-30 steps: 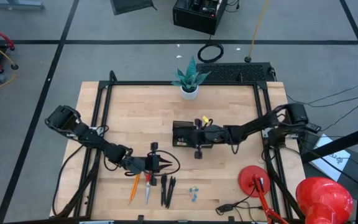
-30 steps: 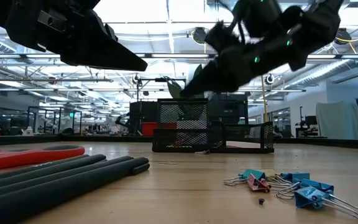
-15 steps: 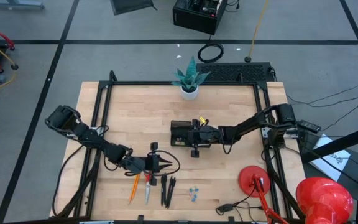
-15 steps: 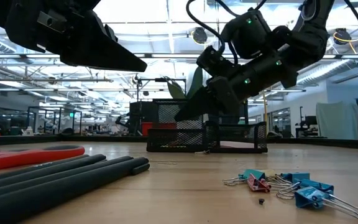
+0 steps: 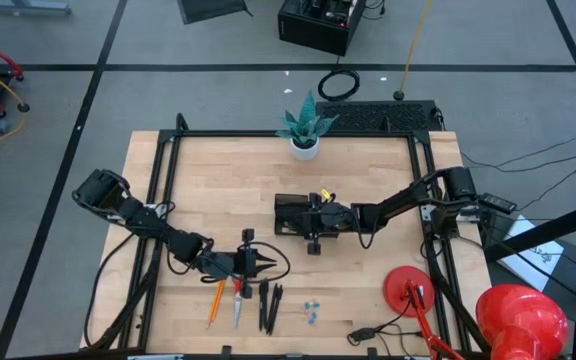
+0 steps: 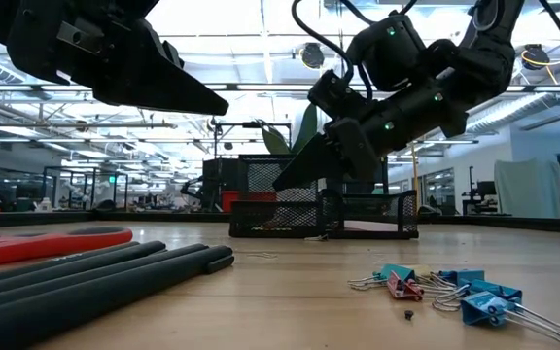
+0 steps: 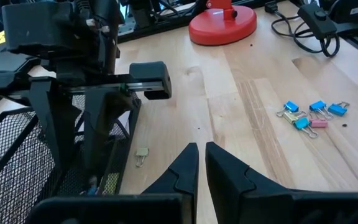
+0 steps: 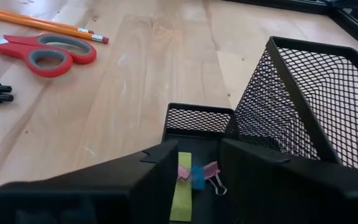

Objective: Pick and place office supplies into organizer
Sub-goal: Put the blue binder clip into the black desk organizer

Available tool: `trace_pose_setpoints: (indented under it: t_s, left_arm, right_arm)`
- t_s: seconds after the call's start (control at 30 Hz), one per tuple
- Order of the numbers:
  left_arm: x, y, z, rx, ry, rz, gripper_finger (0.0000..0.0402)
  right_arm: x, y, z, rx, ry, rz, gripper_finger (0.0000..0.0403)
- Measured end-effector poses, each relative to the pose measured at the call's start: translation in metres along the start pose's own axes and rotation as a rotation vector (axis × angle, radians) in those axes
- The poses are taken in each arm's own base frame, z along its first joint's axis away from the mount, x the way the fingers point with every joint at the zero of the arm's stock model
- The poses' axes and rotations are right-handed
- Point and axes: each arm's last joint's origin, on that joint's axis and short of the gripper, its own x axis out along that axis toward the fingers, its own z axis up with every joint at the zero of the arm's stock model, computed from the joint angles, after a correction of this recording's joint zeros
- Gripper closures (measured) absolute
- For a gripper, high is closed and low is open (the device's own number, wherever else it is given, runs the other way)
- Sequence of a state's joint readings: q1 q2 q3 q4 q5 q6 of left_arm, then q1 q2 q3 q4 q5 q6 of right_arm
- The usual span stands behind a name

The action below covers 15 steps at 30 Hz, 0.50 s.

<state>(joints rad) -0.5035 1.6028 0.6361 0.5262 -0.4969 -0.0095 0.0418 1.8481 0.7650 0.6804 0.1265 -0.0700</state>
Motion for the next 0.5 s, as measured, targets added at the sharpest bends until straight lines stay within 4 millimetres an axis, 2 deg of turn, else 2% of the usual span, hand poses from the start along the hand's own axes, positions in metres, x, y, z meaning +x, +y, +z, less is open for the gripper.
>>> trace_pose_setpoints:
  t_s: [0.23, 0.5]
  left_arm:
    - [0.0, 0.0, 0.0, -0.003, 0.0, 0.0, 0.0364]
    - [0.0, 0.0, 0.0, -0.008, -0.001, 0.0, 0.0364]
  right_arm:
    - [-0.007, 0.001, 0.005, -0.015, 0.005, 0.005, 0.0272]
    - [-0.041, 0.012, 0.04, -0.093, -0.073, 0.048, 0.0277]
